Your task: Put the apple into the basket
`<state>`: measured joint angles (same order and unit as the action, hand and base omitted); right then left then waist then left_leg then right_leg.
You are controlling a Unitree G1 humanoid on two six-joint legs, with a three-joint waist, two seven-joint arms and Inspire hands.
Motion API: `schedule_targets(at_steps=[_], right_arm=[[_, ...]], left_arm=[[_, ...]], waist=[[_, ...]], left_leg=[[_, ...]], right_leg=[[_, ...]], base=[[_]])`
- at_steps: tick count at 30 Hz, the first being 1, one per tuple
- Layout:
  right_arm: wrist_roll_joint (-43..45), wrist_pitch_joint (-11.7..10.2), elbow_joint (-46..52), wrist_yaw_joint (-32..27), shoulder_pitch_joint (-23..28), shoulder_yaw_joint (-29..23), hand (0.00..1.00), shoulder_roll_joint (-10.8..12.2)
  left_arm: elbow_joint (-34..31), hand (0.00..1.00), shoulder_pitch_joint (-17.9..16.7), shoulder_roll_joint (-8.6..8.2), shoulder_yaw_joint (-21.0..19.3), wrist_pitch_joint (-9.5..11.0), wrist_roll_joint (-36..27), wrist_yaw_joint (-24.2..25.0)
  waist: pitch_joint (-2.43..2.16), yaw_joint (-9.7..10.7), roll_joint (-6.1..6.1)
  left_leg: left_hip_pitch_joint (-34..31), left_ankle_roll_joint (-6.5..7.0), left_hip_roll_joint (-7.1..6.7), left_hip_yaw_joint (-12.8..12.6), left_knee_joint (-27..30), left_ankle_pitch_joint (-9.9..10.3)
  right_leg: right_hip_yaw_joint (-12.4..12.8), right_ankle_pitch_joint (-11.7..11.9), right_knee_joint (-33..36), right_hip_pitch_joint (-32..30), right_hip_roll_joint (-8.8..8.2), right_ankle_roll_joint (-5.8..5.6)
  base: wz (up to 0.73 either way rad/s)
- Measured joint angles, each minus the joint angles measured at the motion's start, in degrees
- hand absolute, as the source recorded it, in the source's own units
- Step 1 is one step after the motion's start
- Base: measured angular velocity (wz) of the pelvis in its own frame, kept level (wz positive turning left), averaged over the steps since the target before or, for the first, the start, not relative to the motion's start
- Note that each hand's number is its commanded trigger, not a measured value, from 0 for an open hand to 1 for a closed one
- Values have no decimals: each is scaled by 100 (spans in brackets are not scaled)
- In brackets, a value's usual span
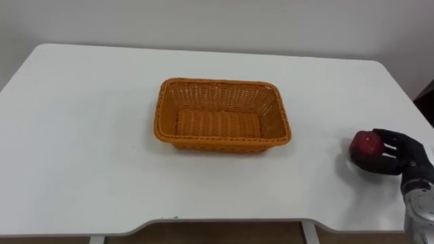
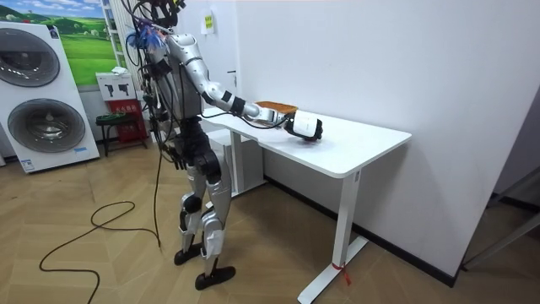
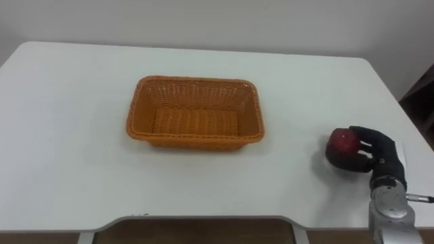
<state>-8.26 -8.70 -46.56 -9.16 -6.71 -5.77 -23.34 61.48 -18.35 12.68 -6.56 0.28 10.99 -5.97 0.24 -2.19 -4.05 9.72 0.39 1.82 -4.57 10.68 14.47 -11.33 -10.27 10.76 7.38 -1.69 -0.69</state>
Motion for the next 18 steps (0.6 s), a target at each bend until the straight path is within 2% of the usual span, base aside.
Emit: schedule_targets(at_steps=[8,11,18], right_arm=[[-20,4,71,-31,-1,6,100,0],[-21,6,265,-89,0,79,100,0],[361,-1,1715,-161,-2,174,100,25]], left_arm=[[-18,0,50,3,0,10,4,-3],[-16,0,136,3,9,21,-6,-11],[-12,0,216,-16,1,42,5,-97]], waist=[[-2,-55,-9],[21,-92,12],[16,-150,24]], left_leg=[[-12,0,6,-11,-8,0],[-19,0,5,-4,-13,0],[-55,0,-1,1,-4,0]], right_leg=[[19,0,18,-35,6,0],[15,0,37,-50,1,0],[14,0,-2,-55,0,-1]], base=[[-1],[0],[0]])
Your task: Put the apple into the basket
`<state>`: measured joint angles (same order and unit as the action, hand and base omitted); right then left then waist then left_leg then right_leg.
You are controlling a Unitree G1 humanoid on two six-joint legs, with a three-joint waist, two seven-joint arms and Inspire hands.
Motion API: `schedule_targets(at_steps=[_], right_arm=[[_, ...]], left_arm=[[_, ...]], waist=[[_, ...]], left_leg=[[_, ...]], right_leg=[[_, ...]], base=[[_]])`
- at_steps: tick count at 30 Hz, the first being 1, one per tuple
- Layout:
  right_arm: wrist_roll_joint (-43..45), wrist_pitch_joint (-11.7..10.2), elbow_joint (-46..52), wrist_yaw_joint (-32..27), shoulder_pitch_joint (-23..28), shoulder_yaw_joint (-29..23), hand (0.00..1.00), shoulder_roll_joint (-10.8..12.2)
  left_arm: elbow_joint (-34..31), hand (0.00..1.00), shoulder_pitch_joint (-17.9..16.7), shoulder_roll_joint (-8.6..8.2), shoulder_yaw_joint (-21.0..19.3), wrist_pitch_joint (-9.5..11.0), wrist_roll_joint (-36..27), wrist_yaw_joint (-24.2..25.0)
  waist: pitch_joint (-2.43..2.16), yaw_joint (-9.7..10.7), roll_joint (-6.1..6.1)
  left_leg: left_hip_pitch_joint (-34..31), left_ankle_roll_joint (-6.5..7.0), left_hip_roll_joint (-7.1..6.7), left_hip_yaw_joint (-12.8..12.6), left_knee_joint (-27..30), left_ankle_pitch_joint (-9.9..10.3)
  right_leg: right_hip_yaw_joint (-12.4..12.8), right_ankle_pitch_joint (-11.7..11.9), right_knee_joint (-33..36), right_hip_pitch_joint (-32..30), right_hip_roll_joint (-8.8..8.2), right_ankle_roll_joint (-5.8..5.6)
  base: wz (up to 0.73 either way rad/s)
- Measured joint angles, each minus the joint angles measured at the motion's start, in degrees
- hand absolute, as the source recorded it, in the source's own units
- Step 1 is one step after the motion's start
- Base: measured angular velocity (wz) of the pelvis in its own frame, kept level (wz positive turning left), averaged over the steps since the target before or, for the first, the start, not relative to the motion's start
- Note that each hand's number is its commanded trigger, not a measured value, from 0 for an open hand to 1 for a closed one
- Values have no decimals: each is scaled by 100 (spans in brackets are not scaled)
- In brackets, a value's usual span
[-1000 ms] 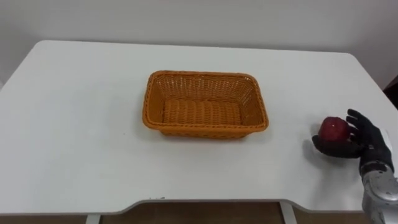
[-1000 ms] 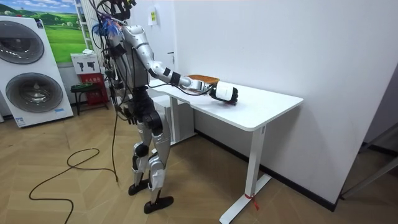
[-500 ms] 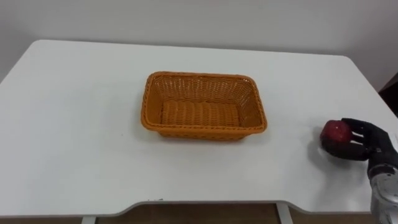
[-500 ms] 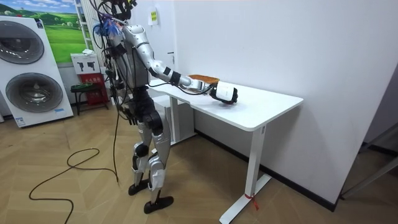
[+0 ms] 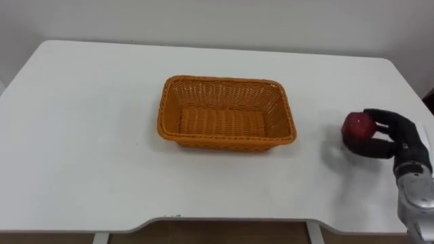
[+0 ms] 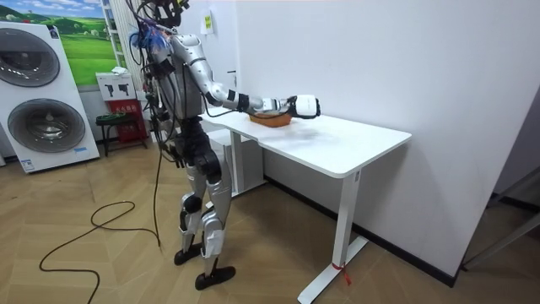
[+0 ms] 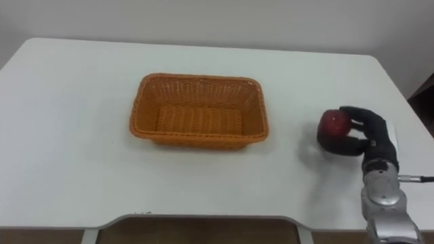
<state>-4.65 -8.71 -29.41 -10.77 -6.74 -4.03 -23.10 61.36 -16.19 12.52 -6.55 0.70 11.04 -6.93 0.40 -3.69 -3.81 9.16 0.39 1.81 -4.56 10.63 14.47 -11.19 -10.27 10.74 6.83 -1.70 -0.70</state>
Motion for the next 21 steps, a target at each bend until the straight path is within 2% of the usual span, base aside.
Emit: schedule_targets(at_steps=[10,15,21], right_arm=[[302,78,1660,-7,6,544,100,100],[283,79,2033,11,0,569,100,101],[333,121,2598,98,0,578,100,142]], left_arm=[[58,0,103,-1,123,-60,106,16],[71,0,116,-6,126,-94,107,15],[144,0,132,-38,255,-134,110,-17]], waist=[[-5,-147,-10],[-3,-162,-2],[-27,-153,75]], left_leg=[[31,0,0,7,11,0],[-19,0,3,25,26,0],[-14,0,4,24,27,0]], right_leg=[[-23,1,0,41,-6,-1],[-61,3,8,7,-11,0],[-55,4,9,17,-10,0]], base=[[0],[2],[0]])
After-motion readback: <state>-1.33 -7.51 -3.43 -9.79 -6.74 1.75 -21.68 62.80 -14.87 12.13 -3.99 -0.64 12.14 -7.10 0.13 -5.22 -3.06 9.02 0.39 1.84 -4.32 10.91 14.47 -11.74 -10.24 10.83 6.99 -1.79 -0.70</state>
